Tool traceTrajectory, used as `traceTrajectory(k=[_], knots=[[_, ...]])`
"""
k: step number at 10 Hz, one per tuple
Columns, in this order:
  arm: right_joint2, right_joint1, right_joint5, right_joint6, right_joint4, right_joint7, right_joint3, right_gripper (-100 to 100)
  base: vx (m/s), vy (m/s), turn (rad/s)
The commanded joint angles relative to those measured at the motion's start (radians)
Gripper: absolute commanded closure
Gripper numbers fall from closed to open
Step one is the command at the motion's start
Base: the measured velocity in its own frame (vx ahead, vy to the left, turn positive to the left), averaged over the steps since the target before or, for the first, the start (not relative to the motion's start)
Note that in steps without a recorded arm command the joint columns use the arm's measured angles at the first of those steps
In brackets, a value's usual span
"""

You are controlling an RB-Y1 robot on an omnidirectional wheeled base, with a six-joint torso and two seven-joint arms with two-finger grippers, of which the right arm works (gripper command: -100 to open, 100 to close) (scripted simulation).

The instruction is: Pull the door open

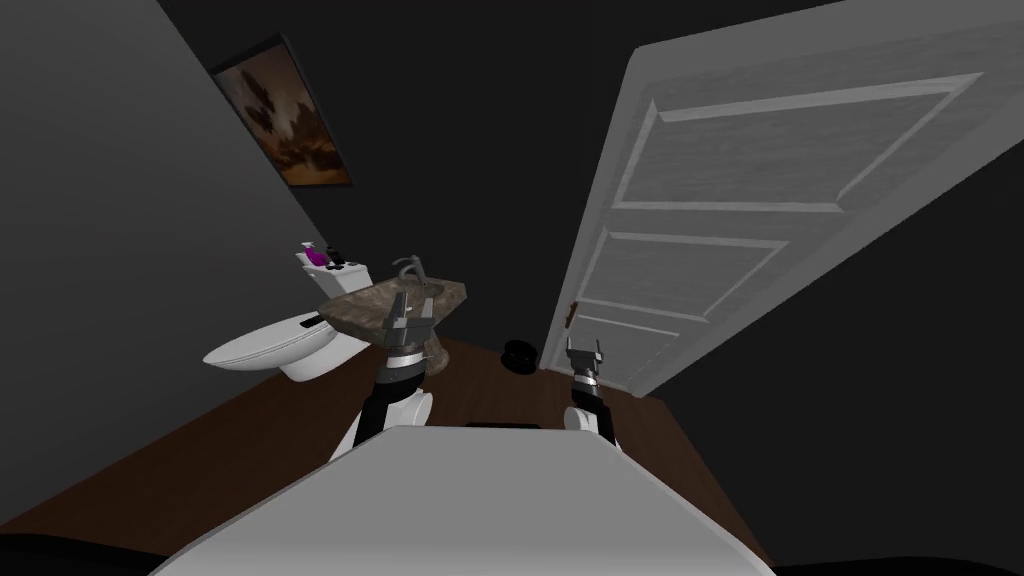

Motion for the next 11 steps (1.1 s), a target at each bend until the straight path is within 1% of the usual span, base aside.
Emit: traceTrajectory(k=[1,2,3,4,5,6,7,8,10,11], knots=[[-0.008,-0.009,-0.036,-0.019,0.048,-0.033,0.006,-100,0.028,-0.072,0.115],[-0.014,-0.021,-0.066,-0.036,0.08,-0.06,0.011,-100,0.044,-0.095,0.219],[-0.014,-0.021,-0.066,-0.036,0.088,-0.06,0.011,-100,0.038,-0.073,0.066],[-0.019,-0.033,-0.095,-0.053,0.128,-0.087,0.016,-100,0.024,-0.065,0.116],[-0.025,-0.045,-0.125,-0.069,0.152,-0.113,0.022,-100,0.042,-0.085,0.218],[-0.025,-0.045,-0.125,-0.069,0.166,-0.113,0.022,-100,0.033,-0.08,0.07],[-0.03,-0.056,-0.154,-0.085,0.201,-0.139,0.027,-100,0.024,-0.072,0.127],[-0.03,-0.056,-0.154,-0.085,0.205,-0.139,0.027,-100,0.02,-0.058,0.067],[-0.04,-0.079,-0.21,-0.116,0.28,-0.19,0.036,-100,0.029,-0.074,0.174],[-0.045,-0.09,-0.237,-0.132,0.314,-0.214,0.041,-100,0.046,-0.127,0.204]])
